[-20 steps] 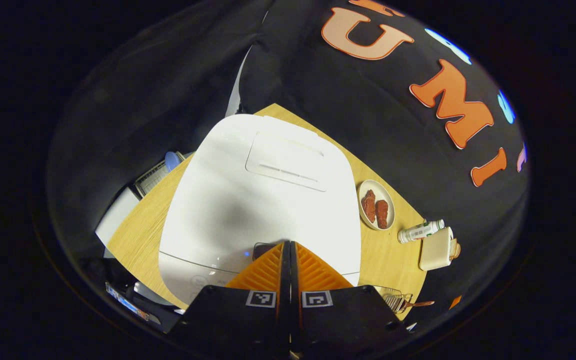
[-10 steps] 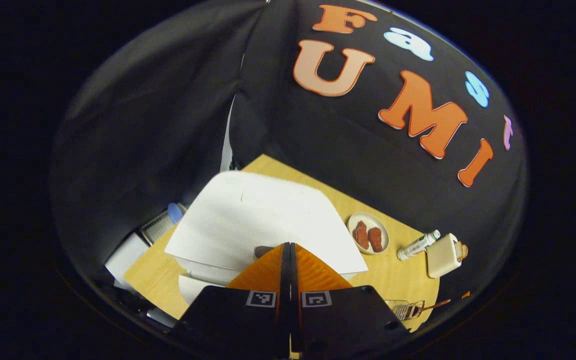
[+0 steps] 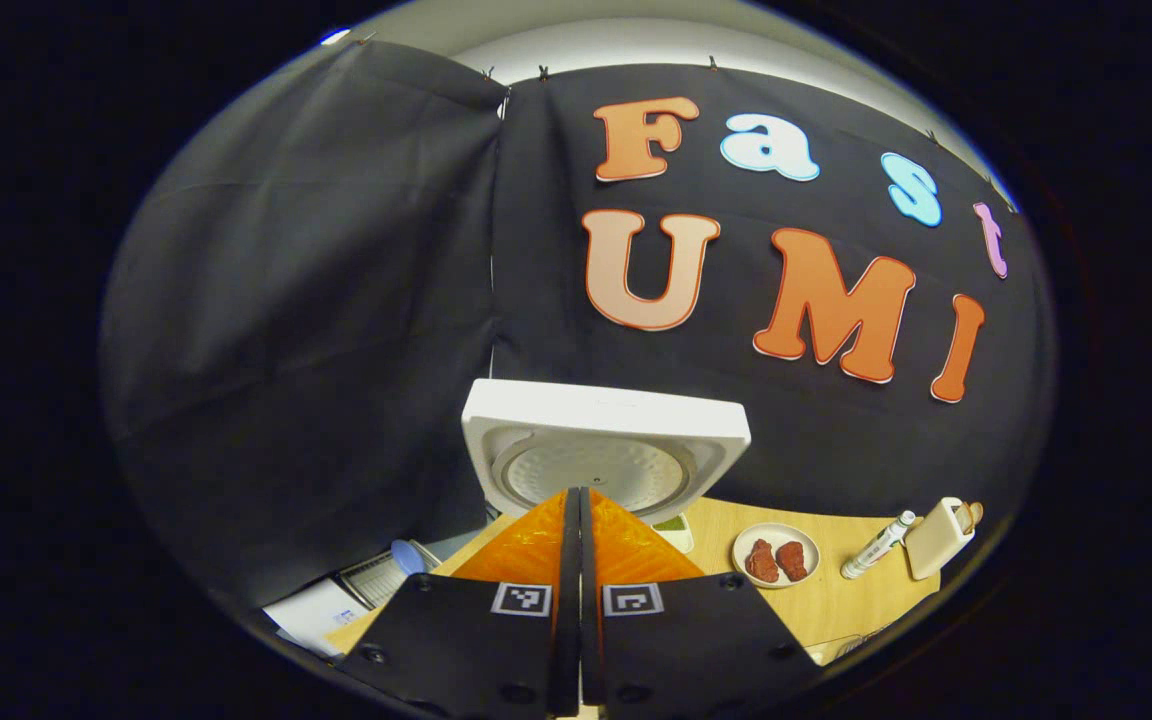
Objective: Close the left gripper, press the button to open the rice cooker; take a wooden spoon from the chopstick holder with the right hand, scoop a spoonful of rice and pour it into the rice cooker, then put the wooden spoon back into the chopstick holder.
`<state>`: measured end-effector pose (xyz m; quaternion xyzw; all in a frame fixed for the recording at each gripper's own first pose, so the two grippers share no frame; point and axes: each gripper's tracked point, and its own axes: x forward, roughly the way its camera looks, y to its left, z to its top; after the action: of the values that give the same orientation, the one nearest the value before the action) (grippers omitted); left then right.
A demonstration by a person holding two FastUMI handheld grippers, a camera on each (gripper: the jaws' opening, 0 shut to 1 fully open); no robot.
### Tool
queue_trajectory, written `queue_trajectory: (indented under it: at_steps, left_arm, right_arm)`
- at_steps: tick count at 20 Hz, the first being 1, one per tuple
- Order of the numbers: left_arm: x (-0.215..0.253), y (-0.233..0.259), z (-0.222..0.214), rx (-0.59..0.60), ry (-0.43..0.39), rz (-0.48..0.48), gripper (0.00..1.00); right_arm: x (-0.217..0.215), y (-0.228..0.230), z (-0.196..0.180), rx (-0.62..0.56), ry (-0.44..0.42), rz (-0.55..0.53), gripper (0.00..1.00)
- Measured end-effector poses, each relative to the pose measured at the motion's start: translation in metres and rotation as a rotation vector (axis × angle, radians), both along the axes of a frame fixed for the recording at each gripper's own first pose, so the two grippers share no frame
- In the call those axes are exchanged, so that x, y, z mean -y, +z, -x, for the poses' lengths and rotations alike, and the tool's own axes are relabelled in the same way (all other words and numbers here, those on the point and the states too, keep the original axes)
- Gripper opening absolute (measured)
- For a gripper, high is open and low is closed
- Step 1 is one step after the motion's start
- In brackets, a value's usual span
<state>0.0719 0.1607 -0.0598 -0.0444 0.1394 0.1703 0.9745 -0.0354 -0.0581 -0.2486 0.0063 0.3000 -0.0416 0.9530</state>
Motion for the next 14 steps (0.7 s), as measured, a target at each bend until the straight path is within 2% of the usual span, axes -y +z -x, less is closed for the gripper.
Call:
queue_trajectory:
  at_steps: [3, 5, 7, 8, 11, 14]
  left_arm:
    - [0.024, 0.033, 0.015, 0.092, -0.04, -0.08, 0.05]
    - [0.047, 0.048, 0.02, 0.146, -0.094, -0.121, 0.12]
    - [0.067, 0.064, 0.026, 0.208, -0.136, -0.141, 0.34]
    - [0.075, 0.069, 0.031, 0.233, -0.159, -0.134, 0.37]
    - [0.103, 0.068, 0.041, 0.241, -0.204, -0.114, 0.7]
    - [0.115, 0.067, 0.049, 0.233, -0.212, -0.12, 0.83]
  right_arm:
    - [-0.009, -0.012, 0.003, -0.027, 0.024, -0.012, 0.95]
    - [-0.012, -0.022, 0.003, -0.05, 0.028, -0.026, 0.95]
    - [-0.014, -0.035, 0.004, -0.08, 0.024, -0.061, 0.96]
    - [-0.015, -0.041, 0.004, -0.093, 0.024, -0.078, 0.95]
    - [-0.019, -0.057, 0.001, -0.108, 0.024, -0.14, 0.96]
    - [-0.028, -0.074, -0.005, -0.112, 0.012, -0.255, 0.94]
